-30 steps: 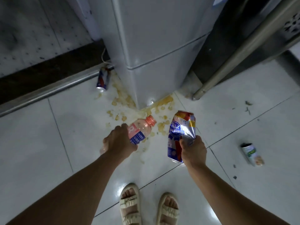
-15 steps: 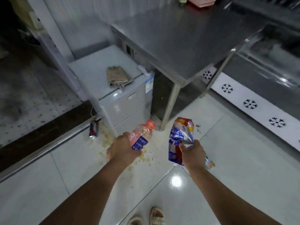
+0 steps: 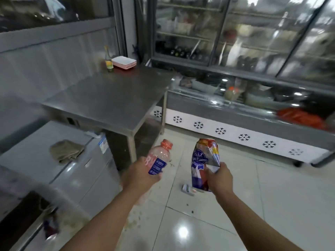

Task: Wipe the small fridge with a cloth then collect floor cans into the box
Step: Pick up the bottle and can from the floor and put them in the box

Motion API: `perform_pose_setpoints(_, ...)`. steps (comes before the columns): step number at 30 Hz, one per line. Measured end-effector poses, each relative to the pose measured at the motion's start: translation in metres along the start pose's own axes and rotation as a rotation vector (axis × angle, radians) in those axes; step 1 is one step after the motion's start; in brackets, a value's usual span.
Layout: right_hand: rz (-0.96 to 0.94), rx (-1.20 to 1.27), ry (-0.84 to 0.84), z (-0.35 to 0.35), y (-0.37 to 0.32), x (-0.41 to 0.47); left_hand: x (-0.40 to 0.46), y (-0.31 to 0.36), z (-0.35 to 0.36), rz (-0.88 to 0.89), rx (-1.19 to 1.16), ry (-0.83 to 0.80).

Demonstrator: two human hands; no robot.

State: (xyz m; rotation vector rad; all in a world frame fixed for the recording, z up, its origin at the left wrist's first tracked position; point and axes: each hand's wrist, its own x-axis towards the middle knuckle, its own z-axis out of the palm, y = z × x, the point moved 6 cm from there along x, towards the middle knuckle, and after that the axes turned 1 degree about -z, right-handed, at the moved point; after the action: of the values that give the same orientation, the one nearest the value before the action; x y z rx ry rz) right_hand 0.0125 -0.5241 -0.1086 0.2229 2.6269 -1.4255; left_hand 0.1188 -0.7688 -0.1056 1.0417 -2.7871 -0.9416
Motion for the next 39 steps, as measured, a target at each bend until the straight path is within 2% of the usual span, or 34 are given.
perform_pose_setpoints(12,0.103,0.168,0.373,-0.223,0.058,-0.003,-0.065,0.215,0.066,0.365,0.022,-0.146)
perform_pose_setpoints(22,0.110,0.208,0.578,-0.441,0.169,0.013,-0.173,0.414,0.203,0.503,-0.026,-0.263)
perform_pose_setpoints(28,0.168,0.225,0.680,-0.579,0.243,0.020,-0.250,0.535,0.287,0.580,-0.107,-0.393)
perform_pose_setpoints(39,0.283,0.270,0.844,-0.749,0.340,0.088,-0.300,0.721,0.433,0.719,-0.092,-0.532)
